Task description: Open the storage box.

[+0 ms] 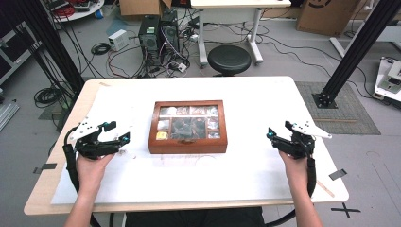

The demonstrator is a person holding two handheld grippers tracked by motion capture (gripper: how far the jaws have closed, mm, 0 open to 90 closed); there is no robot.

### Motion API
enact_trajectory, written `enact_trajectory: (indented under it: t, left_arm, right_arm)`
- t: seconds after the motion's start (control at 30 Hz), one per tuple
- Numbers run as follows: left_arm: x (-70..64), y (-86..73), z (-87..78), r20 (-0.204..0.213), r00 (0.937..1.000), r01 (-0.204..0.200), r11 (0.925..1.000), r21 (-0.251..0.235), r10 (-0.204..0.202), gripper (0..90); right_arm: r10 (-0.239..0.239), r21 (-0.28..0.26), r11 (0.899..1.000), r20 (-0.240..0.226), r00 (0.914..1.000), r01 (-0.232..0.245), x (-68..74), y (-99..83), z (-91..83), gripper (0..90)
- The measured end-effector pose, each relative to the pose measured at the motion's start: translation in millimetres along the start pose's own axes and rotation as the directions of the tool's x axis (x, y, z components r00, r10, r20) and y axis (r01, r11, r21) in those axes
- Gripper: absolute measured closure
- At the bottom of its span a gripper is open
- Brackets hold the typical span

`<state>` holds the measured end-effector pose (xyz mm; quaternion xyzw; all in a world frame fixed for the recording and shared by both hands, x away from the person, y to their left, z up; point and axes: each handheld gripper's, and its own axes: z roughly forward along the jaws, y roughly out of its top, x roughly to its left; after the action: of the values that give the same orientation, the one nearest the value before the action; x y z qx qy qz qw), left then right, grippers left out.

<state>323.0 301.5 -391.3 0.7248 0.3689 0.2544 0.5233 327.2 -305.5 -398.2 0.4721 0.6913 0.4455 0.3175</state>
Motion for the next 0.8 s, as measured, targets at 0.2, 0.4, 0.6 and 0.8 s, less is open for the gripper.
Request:
enact_trajectory:
  t: [0.2,0.4,0.6,0.8]
  left_arm:
    - [-2.0,1.1,1.2,0.008,0.9999,-0.008,0.9999,0.012,0.008,25.7]
    - [-4.3,2.0,2.8,0.027,0.9996,-0.011,0.9998,0.017,0.011,25.6]
    - [-7.9,1.7,7.7,0.068,0.9976,-0.010,0.9996,0.028,0.008,24.9]
    - [-11.2,0.3,12.9,0.124,0.9923,-0.007,0.9991,0.043,0.002,24.9]
  right_arm:
    - [0.002,0.002,1.000,-0.001,1.0000,-0.002,-0.3,0.0,0.0,28.3]
    - [0.006,0.004,1.000,-0.002,1.0000,-0.006,-0.1,0.1,0.0,28.3]
    - [0.002,0.003,1.000,-0.001,1.0000,-0.002,0.0,0.7,1.7,28.3]
    - [0.000,0.002,1.000,-0.002,1.0000,0.000,0.0,0.9,2.5,28.3]
